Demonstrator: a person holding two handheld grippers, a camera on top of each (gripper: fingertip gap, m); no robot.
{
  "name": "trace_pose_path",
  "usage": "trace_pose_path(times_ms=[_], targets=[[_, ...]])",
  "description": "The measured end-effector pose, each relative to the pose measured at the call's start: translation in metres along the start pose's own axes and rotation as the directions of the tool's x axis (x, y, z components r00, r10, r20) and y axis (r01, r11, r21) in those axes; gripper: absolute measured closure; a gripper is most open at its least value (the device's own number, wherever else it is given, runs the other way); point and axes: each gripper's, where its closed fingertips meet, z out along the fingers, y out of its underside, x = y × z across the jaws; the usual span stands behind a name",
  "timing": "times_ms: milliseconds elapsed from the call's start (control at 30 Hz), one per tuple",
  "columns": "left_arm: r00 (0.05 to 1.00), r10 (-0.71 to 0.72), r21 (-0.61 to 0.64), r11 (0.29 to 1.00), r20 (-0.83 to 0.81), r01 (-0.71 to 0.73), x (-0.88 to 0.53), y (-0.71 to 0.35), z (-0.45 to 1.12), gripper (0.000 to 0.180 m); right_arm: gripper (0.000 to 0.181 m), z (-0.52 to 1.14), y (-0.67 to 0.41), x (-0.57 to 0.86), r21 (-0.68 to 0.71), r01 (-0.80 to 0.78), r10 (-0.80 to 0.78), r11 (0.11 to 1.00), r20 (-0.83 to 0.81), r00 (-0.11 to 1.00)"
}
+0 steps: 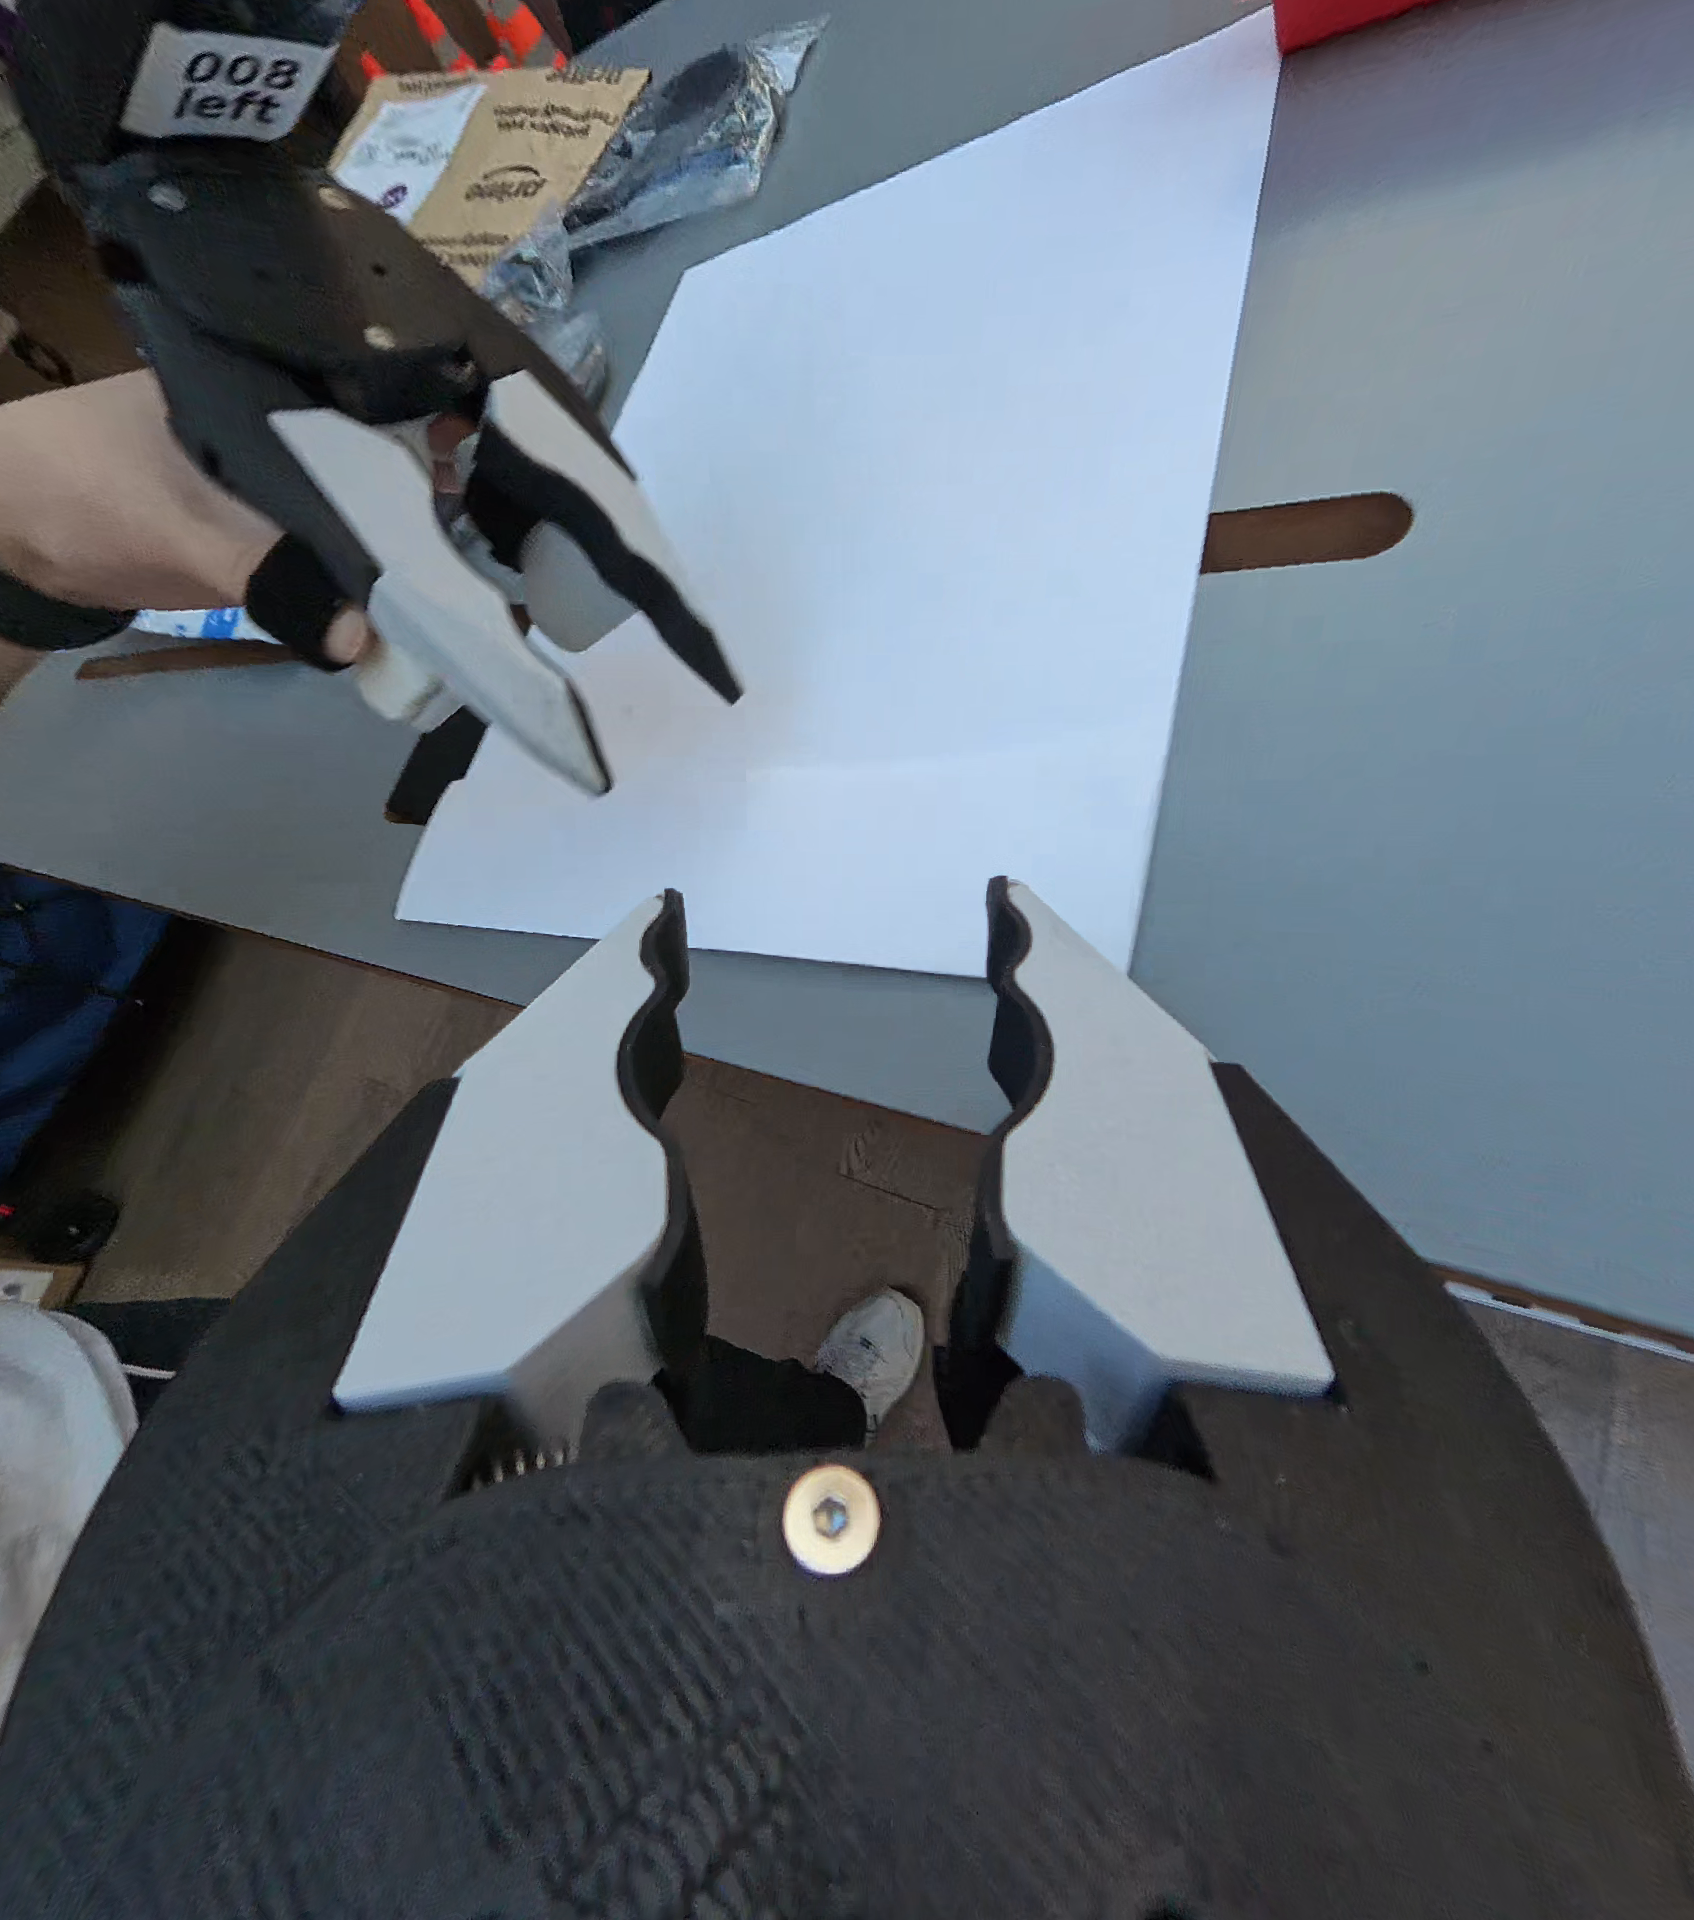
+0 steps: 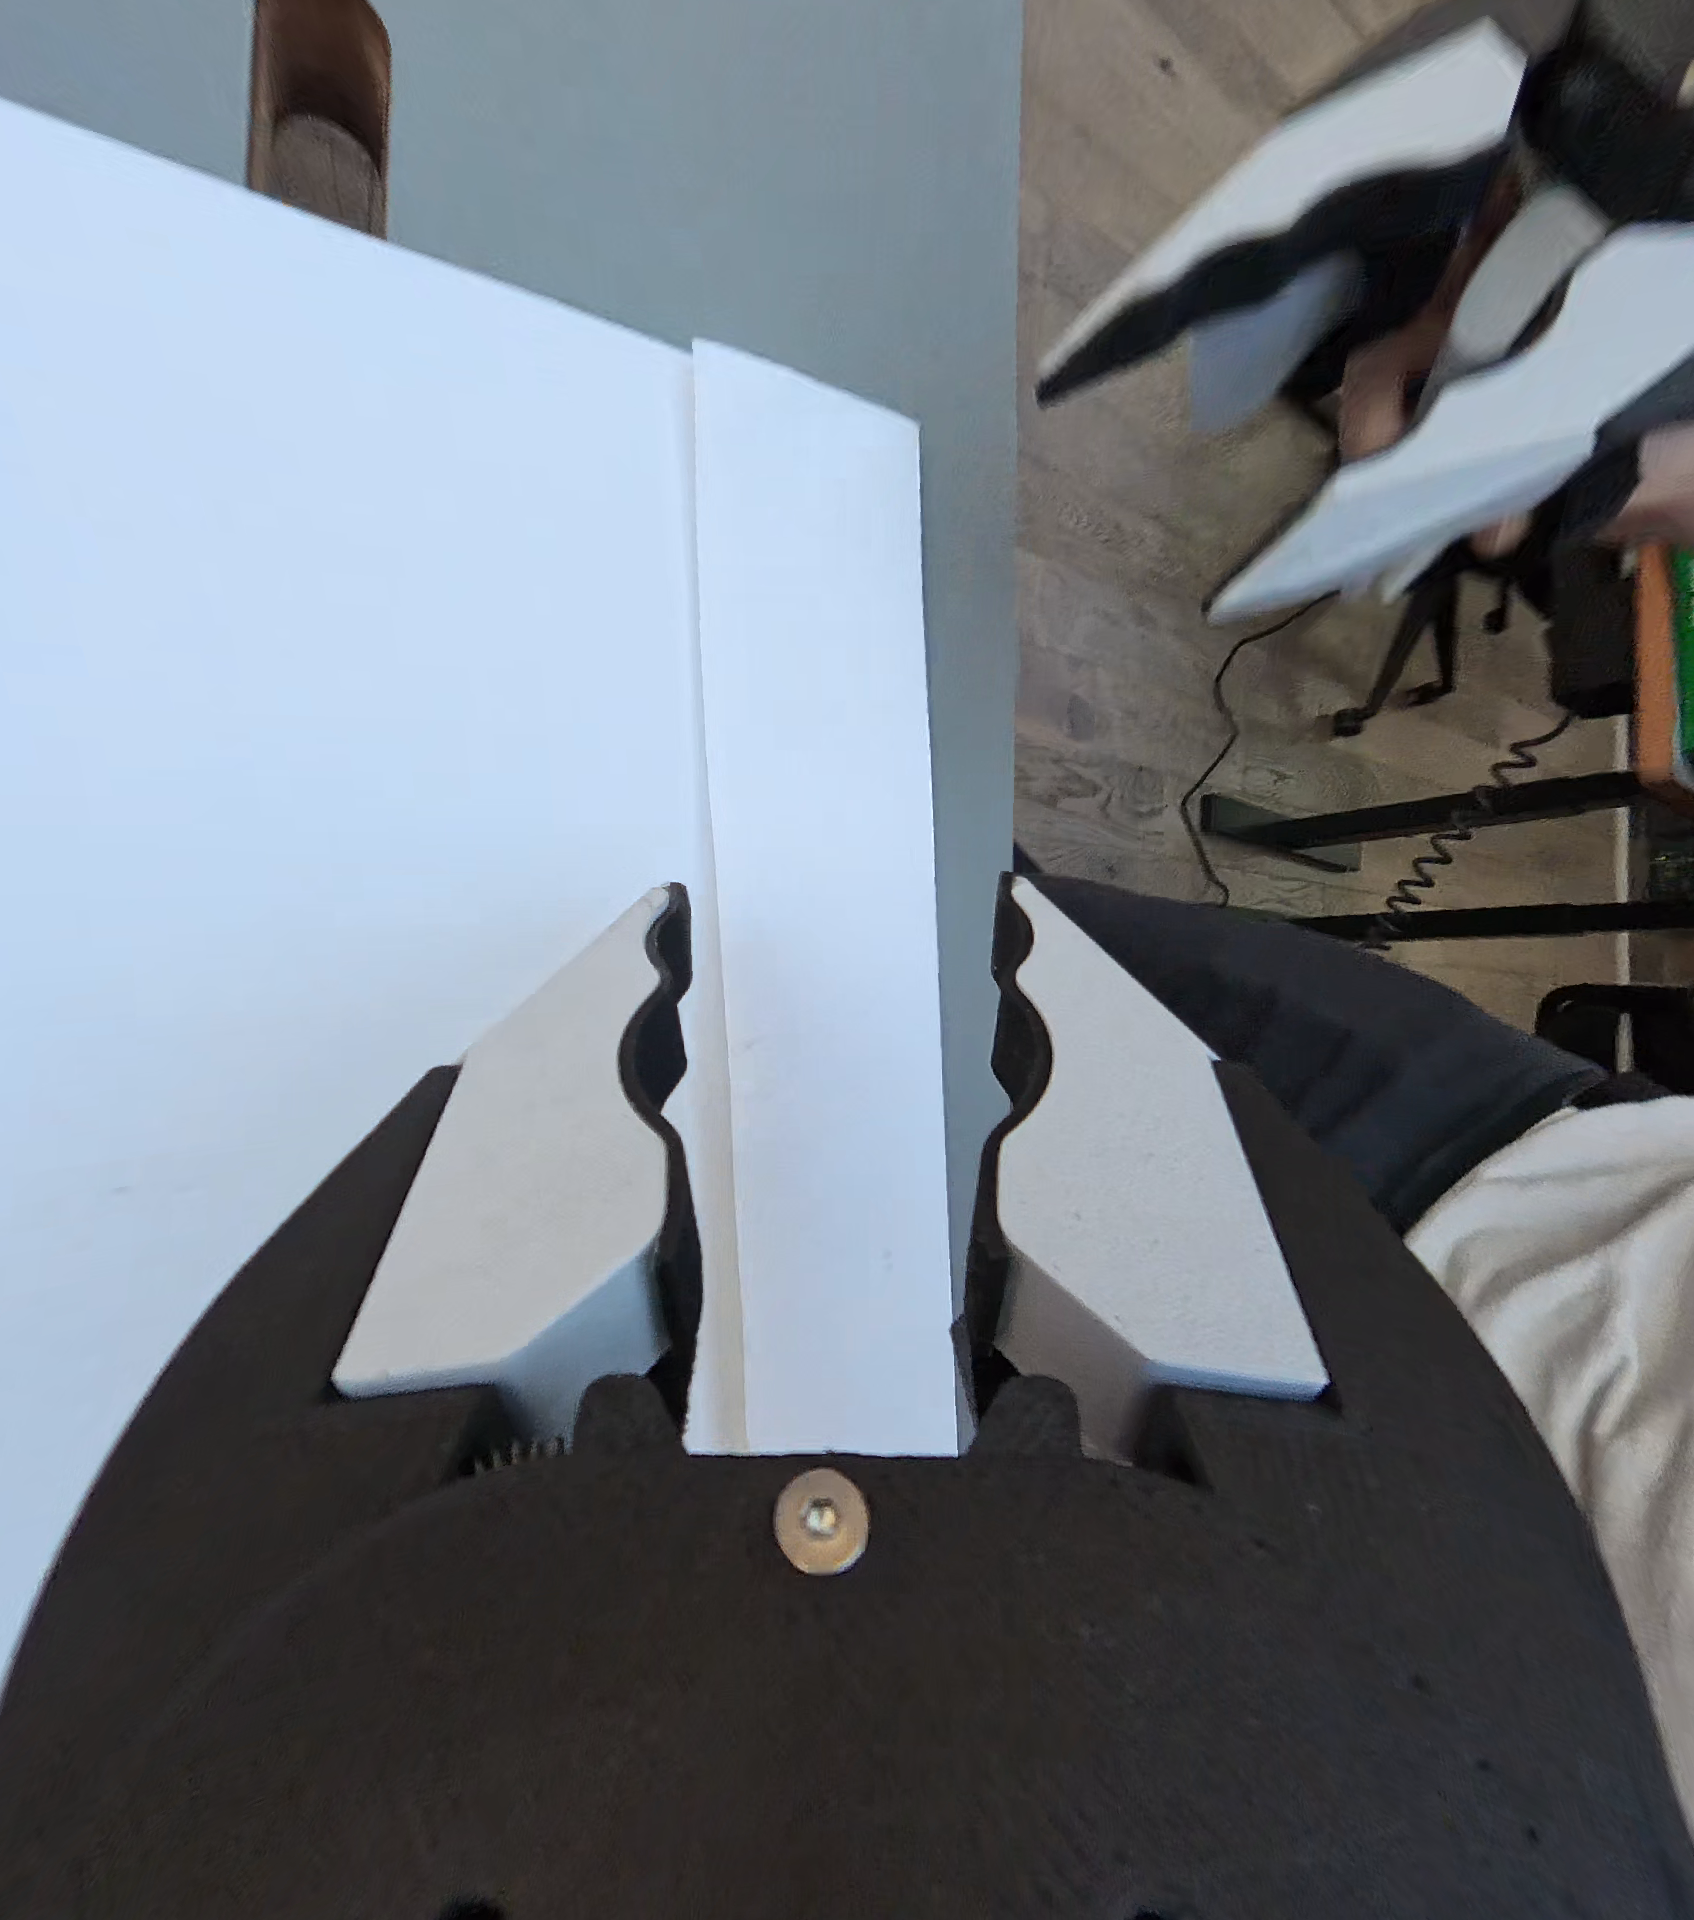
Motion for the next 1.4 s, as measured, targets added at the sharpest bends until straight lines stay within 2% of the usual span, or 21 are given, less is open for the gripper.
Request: trace_pose_path(times_ms=[133, 233, 367, 533, 600, 700, 767, 900, 1067, 1233, 1300, 1400], targets=[[0.996, -0.042, -0.150, 0.987, 0.080, 0.054, 0.031, 0.003, 0.016, 0.120, 0.111, 0.010, 0.021, -0.008, -0.079, -0.074, 0.090, 0.994, 0.223, 0.971], [0.986, -0.014, -0.247, 0.967, 0.165, 0.055, 0.046, 0.012, 0.024, 0.120, 0.111, 0.012, 0.031, -0.008, -0.094, -0.007, 0.032, 0.996, 0.269, 0.963], [0.943, 0.020, -0.252, 0.965, 0.333, 0.069, 0.046, 0.005, 0.027, 0.129, 0.116, 0.013, 0.034, -0.008, -0.066, 0.073, -0.047, 0.995, 0.332, 0.942], [0.860, 0.069, -0.318, 0.942, 0.505, 0.111, 0.036, 0.014, 0.022, 0.139, 0.128, 0.014, 0.039, -0.010, -0.102, 0.096, -0.043, 0.990, 0.431, 0.901], [0.810, 0.119, -0.305, 0.949, 0.574, 0.076, 0.028, 0.006, 0.017, 0.148, 0.134, 0.013, 0.040, -0.012, -0.107, 0.096, -0.036, 0.990, 0.463, 0.886], [0.736, 0.173, -0.287, 0.957, 0.654, 0.030, 0.014, -0.007, 0.010, 0.156, 0.131, 0.016, 0.039, -0.008, -0.091, 0.102, -0.050, 0.991, 0.453, 0.890], [0.715, 0.186, -0.298, 0.954, 0.674, 0.033, 0.010, -0.007, 0.011, 0.162, 0.135, 0.019, 0.038, -0.004, -0.080, 0.094, -0.051, 0.992, 0.426, 0.903], [0.766, 0.142, -0.363, 0.923, 0.626, 0.125, 0.018, 0.010, 0.021, 0.162, 0.144, 0.020, 0.039, -0.004, -0.088, 0.048, -0.006, 0.995, 0.427, 0.904], [0.823, 0.027, -0.348, 0.914, 0.567, 0.209, 0.033, 0.008, 0.017, 0.160, 0.147, 0.020, 0.040, -0.004, -0.101, -0.049, 0.089, 0.994, 0.435, 0.896], [0.815, 0.160, -0.410, 0.906, 0.558, 0.103, 0.038, 0.014, 0.015, 0.162, 0.149, 0.019, 0.040, -0.003, -0.043, -0.002, 0.019, 0.999, 0.391, 0.920], [0.826, 0.161, -0.448, 0.886, 0.540, 0.120, 0.045, 0.023, 0.017, 0.164, 0.152, 0.018, 0.040, -0.004, -0.040, -0.001, 0.016, 0.999, 0.380, 0.925], [0.785, 0.216, -0.460, 0.883, 0.581, 0.097, 0.042, 0.021, 0.013, 0.168, 0.156, 0.017, 0.039, -0.006, -0.025, 0.003, 0.006, 1.000, 0.381, 0.924]])
